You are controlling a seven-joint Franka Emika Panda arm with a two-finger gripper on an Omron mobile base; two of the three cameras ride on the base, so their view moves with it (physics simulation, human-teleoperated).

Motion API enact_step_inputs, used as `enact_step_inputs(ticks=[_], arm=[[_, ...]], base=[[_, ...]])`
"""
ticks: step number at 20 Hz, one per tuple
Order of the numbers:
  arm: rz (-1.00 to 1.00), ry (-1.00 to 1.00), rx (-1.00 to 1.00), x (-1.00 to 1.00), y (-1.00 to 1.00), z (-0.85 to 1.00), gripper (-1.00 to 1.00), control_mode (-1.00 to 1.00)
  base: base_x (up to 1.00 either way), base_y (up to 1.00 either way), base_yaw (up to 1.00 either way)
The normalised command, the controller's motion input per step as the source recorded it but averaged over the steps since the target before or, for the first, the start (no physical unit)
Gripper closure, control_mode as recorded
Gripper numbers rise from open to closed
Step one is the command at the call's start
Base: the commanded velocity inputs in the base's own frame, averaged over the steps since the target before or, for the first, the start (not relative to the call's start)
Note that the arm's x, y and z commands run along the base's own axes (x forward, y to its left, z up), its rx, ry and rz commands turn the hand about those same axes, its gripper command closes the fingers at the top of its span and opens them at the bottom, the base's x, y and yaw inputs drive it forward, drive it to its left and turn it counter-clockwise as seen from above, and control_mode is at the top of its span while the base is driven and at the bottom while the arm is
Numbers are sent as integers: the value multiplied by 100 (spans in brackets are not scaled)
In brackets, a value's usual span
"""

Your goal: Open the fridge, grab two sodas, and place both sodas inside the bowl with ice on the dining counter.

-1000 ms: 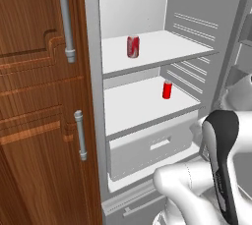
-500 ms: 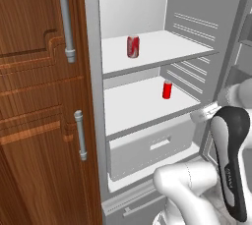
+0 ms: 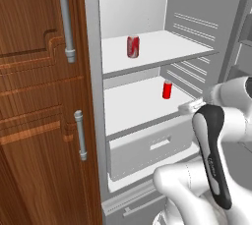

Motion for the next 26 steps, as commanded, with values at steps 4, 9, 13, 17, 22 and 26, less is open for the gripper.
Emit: enact_step_inputs(ticks=[4, 9, 13, 17, 22, 26], arm=[[-4, -3, 3, 52, 0, -35, -100, -100], [-3, -4, 2, 31, 0, -33, -100, -100], [0, 0, 0, 2, 0, -11, -100, -100], [0, 0, 4, 7, -5, -12, -100, -100], [-1, -3, 9, 21, -10, -13, -100, -100], [-2, -10, 9, 33, -5, -4, -100, -100]], base=[[0, 0, 0], [0, 0, 0], [0, 0, 0], [0, 0, 0], [0, 0, 0], [0, 0, 0]])
